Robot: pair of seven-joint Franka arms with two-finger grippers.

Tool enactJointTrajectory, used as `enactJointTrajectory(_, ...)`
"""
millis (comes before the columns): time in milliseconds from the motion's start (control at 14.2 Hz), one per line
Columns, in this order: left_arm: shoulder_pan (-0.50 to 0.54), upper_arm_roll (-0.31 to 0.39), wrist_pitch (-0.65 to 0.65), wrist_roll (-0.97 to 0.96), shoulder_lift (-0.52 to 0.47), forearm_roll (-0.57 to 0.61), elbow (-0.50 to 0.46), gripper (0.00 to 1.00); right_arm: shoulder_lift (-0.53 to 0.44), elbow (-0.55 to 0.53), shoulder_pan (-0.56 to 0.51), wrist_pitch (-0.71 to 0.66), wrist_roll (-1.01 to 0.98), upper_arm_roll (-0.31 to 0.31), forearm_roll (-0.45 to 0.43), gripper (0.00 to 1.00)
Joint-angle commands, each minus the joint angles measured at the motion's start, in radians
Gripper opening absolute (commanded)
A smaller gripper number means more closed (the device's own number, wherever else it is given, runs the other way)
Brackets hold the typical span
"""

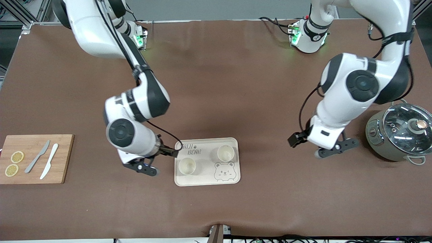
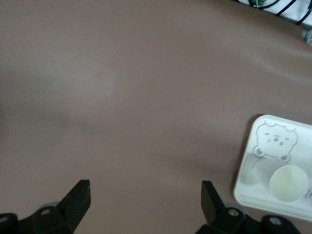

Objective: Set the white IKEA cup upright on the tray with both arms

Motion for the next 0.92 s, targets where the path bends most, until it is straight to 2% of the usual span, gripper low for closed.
enactJointTrajectory(0, 0.055, -0.01, -0.037, 0.106, -0.075, 0.024, -0.047, 1.0, -0.13, -0.032, -0.079, -0.125, -0.125, 0.013, 0.02, 1.0)
enactJointTrajectory(212, 0.135, -0.011, -0.079, 0.267, -0.115, 0.024, -0.045, 1.0, -0.256, -0.037, -0.145, -0.294, -0.289, 0.007, 0.003, 1.0)
enactJointTrajectory(353, 0.175, -0.011, -0.108, 0.35, -0.13, 0.022, -0.039, 1.0, -0.316, -0.043, -0.215, -0.35, -0.389, 0.007, -0.008, 1.0)
enactJointTrajectory(565, 0.221, -0.01, -0.114, 0.45, -0.158, 0.016, -0.036, 1.0, -0.383, -0.089, -0.281, -0.354, -0.547, 0.007, -0.12, 1.0)
enactJointTrajectory(848, 0.247, -0.01, -0.181, 0.482, -0.19, 0.012, -0.001, 1.0, -0.484, -0.246, -0.41, -0.284, -0.716, 0.009, -0.118, 1.0)
